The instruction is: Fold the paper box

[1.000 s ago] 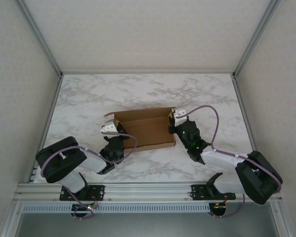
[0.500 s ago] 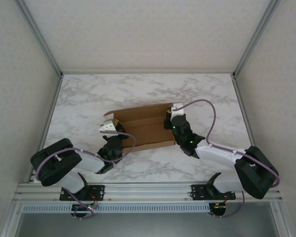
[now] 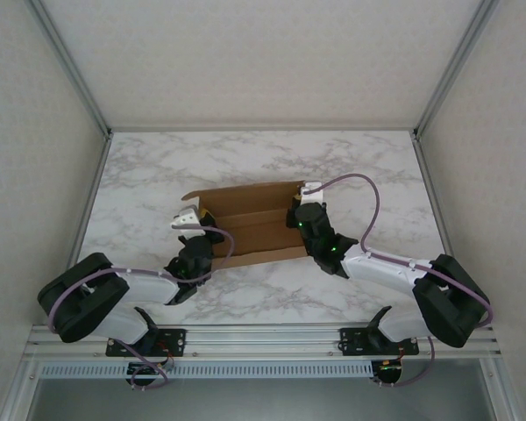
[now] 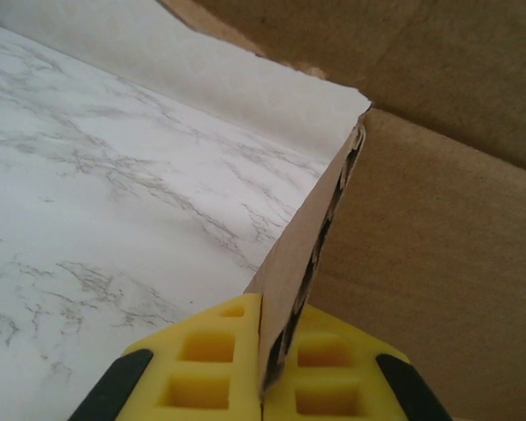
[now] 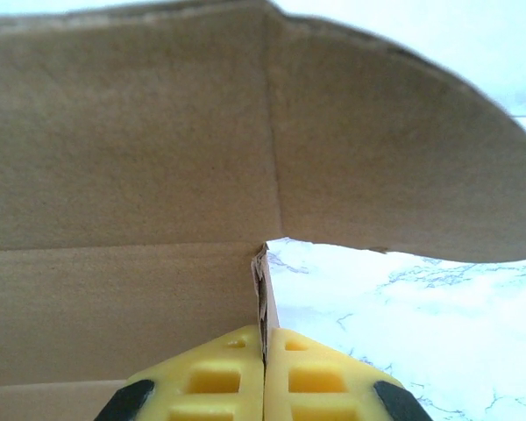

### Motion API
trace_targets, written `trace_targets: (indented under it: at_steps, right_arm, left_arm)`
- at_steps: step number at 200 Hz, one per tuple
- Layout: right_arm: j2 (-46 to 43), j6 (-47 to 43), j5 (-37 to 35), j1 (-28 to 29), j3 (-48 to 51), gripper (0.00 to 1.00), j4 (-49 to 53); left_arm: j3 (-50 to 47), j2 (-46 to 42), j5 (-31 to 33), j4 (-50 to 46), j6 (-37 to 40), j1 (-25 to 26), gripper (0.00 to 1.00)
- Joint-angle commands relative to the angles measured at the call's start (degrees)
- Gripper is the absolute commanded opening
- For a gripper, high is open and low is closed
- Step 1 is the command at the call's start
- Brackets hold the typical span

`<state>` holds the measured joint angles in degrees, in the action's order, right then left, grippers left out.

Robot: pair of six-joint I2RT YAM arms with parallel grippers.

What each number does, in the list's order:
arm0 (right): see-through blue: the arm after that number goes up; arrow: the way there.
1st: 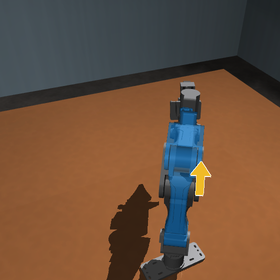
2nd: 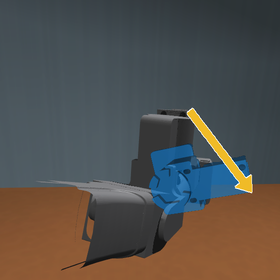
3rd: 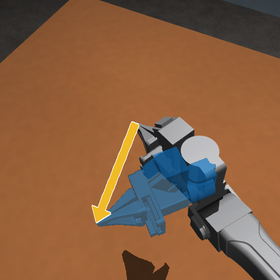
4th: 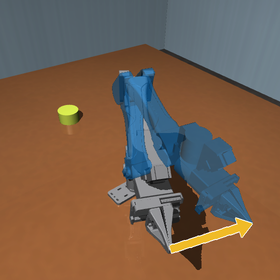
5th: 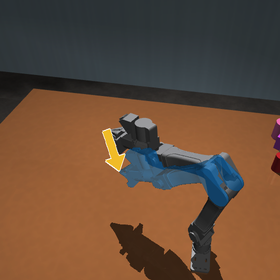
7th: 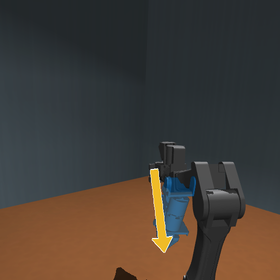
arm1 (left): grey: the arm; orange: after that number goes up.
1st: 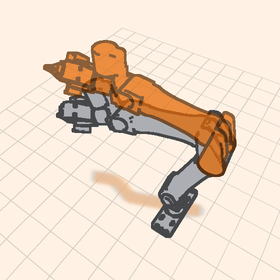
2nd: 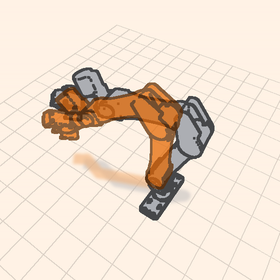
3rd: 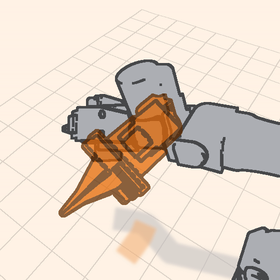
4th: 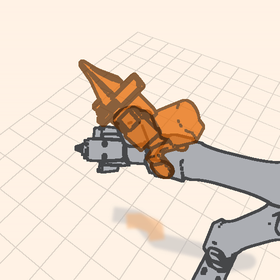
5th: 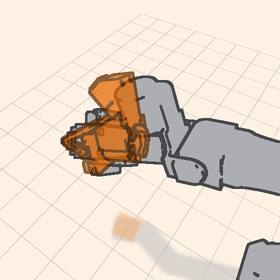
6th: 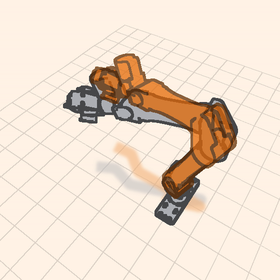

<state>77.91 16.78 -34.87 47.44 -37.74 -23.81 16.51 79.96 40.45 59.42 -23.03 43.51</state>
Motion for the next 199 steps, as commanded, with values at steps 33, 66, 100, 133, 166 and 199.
trace_targets:
  at_steps: [33,66,100,133,166,199]
  right_arm:
    - [0.4,-3.9,5.5,3.2,-3.1,0.07,-3.4]
    - [-1.3,-10.6,7.5,3.1,-1.2,0.07,-8.0]
    - [-1.6,-15.1,10.1,3.0,-1.0,0.08,-8.5]
    - [-1.8,-12.8,8.6,2.1,-0.4,0.08,-7.8]
    - [-2.5,-12.0,6.9,0.8,0.2,0.08,-6.7]
    - [-3.4,-10.7,7.1,-0.6,1.2,0.08,-6.9]
  left_arm:
    - [3.3,-3.5,-10.2,-10.3,-1.4,-2.4,0.00]
    - [3.5,-5.2,-12.8,-12.1,-0.1,-3.8,0.00]
    - [4.4,-6.4,-16.1,-14.9,0.7,-4.9,0.00]
    - [5.1,-6.7,-18.2,-17.5,-0.1,-5.3,0.00]
    - [6.2,-8.7,-17.7,-22.8,0.0,-5.8,0.12]
    - [4.8,-11.5,-17.7,-23.5,-0.6,-7.2,0.03]
